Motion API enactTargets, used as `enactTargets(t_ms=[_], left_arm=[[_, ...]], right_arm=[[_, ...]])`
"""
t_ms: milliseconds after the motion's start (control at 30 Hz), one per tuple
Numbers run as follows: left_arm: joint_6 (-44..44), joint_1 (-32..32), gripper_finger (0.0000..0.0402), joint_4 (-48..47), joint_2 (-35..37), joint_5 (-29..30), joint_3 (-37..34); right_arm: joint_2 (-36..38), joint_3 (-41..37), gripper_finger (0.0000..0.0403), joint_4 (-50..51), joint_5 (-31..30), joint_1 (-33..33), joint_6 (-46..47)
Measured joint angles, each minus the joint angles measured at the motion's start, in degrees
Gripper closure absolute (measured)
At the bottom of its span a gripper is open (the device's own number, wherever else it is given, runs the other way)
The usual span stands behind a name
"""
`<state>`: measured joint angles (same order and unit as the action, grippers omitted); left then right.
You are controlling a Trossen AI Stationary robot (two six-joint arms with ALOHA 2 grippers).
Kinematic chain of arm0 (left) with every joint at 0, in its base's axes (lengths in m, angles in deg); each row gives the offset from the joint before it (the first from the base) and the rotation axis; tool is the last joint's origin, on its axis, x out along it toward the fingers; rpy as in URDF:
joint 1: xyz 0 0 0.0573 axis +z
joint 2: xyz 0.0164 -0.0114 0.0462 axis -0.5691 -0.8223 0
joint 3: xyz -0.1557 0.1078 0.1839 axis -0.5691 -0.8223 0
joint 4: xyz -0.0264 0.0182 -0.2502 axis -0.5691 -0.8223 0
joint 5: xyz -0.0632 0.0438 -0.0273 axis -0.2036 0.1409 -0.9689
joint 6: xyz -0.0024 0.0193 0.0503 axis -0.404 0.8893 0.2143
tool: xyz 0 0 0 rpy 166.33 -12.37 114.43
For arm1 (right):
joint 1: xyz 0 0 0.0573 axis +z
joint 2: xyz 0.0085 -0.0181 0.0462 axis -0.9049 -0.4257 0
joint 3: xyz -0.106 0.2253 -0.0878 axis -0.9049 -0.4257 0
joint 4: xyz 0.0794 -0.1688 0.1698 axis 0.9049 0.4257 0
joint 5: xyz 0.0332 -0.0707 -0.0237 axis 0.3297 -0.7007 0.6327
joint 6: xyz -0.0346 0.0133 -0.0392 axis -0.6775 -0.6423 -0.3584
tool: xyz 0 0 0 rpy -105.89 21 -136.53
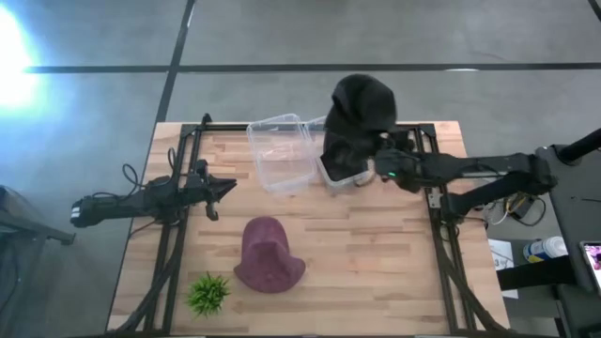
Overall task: Pick & Place hat
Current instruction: Put the black cap into the right transparent bin, then put the red cap into the left transparent bin
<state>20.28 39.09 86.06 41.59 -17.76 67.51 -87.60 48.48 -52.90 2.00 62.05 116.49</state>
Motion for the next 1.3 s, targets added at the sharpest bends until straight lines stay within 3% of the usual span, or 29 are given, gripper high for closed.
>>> enactTargets(t_ms=[133, 333, 433, 533, 733, 1033, 1100, 1200, 1300], left_arm=[[0.0, 0.0, 0.0364, 0.0, 0.0, 0.0, 0.0], [0.0, 0.0, 0.0364, 0.0, 0.0, 0.0, 0.0], [0.0, 0.0, 0.0364, 0.0, 0.0, 0.0, 0.0], [0.0, 0.0, 0.0364, 0.0, 0.0, 0.0, 0.0], [0.0, 0.0, 0.0364, 0.0, 0.0, 0.0, 0.0], [0.0, 0.0, 0.0364, 0.0, 0.0, 0.0, 0.0], [0.0, 0.0, 0.0364, 0.0, 0.0, 0.0, 0.0], [-0.5, 0.0, 0.0364, 0.7, -0.1, 0.0, 0.0], [-12.9, 0.0, 0.0364, 6.7, -0.2, -1.2, 0.0]], right_arm=[[-9.3, 5.6, 0.039, 3.3, 3.7, -4.6, 4.6], [-22.3, 14.2, 0.0389, 28.9, 10.9, -6.9, 23.0], [-26.2, 15.9, 0.0377, 33.0, 17.0, -6.9, 26.3], [-28.5, 17.4, 0.0357, 32.1, 20.3, -6.3, 23.4], [-29.6, 20.9, 0.0316, 31.1, 20.0, -5.3, 16.5], [-24.1, 21.6, 0.0236, 23.5, 20.6, -4.5, 0.0], [-21.6, 21.7, 0.0224, 18.2, 24.8, -4.3, -9.1], [-18.2, 21.6, 0.0217, 11.9, 39.4, -4.5, -21.9], [-16.0, 21.6, 0.0216, 11.1, 43.8, -4.4, -23.7]])
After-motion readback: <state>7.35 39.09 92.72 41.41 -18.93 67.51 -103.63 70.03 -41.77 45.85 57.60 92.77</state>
